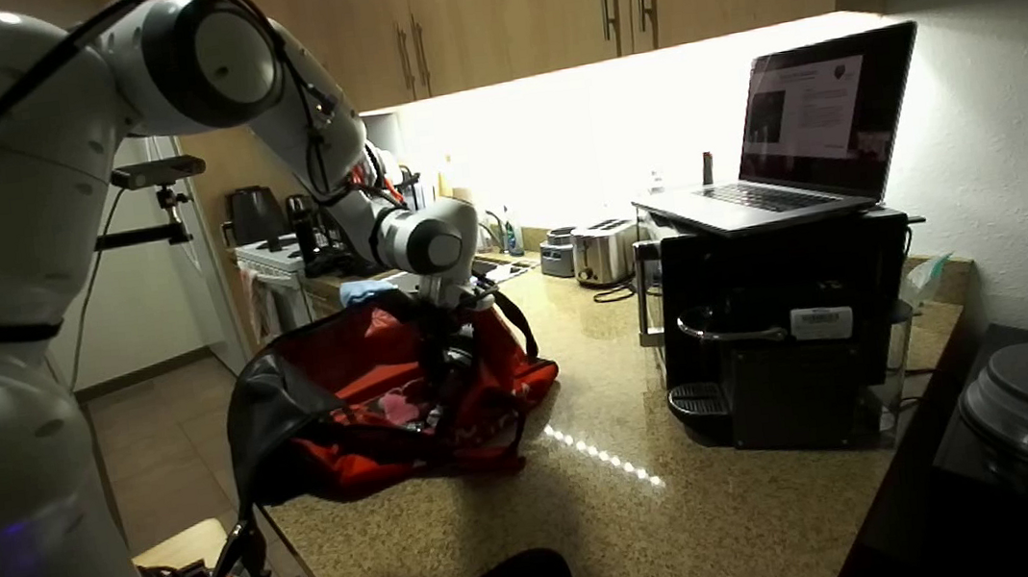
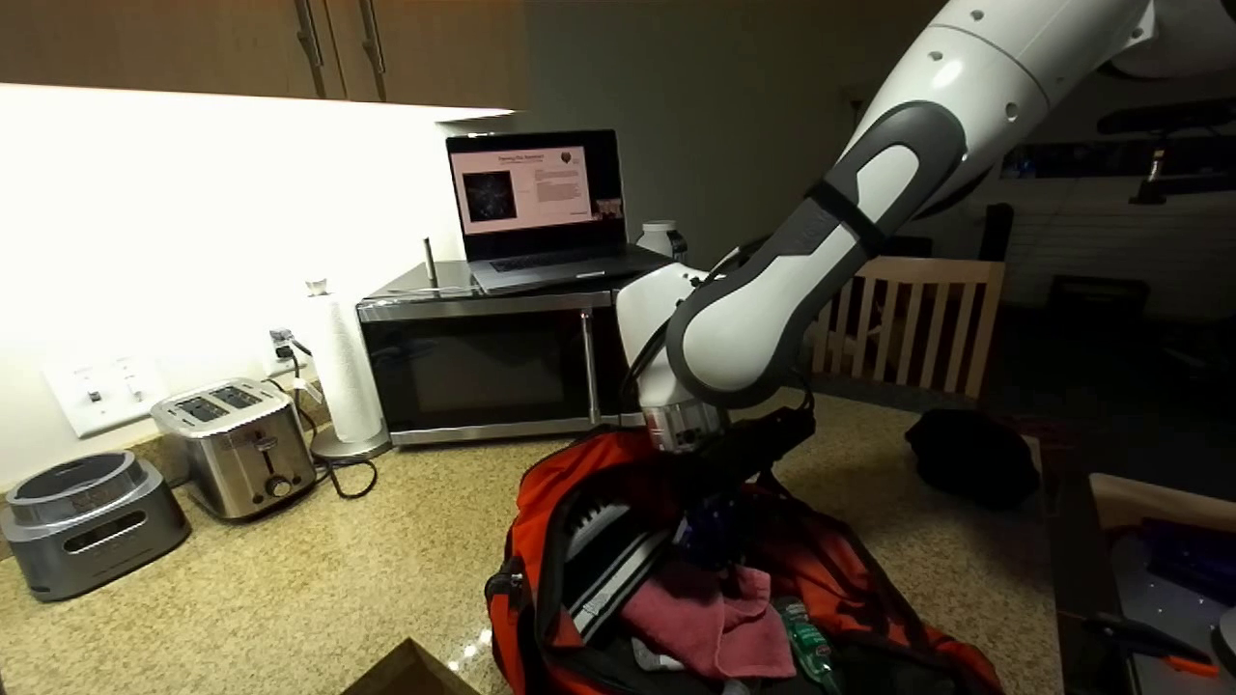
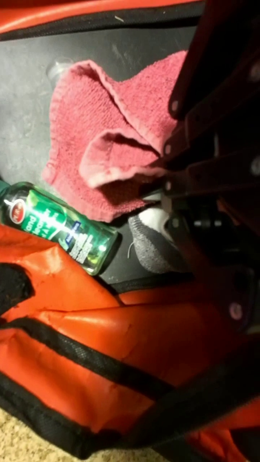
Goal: Remove the towel from the bag
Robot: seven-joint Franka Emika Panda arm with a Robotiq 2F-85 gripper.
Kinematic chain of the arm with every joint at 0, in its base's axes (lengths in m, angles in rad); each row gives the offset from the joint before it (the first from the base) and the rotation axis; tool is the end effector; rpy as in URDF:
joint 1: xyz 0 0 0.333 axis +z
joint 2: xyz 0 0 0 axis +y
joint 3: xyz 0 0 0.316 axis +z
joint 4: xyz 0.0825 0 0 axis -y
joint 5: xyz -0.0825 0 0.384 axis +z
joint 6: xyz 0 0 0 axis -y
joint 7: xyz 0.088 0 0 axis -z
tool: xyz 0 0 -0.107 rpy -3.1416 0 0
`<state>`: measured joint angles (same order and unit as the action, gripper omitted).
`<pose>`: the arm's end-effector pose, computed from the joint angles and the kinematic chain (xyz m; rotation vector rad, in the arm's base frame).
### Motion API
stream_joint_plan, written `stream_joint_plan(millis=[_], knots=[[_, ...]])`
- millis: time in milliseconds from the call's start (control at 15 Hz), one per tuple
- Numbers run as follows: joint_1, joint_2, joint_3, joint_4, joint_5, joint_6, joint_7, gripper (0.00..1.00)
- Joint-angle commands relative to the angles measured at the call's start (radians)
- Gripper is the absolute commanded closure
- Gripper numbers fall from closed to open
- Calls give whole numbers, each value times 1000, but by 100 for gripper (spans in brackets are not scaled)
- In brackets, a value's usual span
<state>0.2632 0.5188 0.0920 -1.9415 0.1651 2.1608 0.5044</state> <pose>0.5489 0.2098 0.1939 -3.0394 0.4084 0.5295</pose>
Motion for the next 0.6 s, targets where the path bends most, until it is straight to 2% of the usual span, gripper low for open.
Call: stream_joint_plan(millis=[0, 533], knots=[[2, -86, 5, -19, -17, -48, -29, 95], [-4, -187, 23, -8, -41, -127, -71, 95]])
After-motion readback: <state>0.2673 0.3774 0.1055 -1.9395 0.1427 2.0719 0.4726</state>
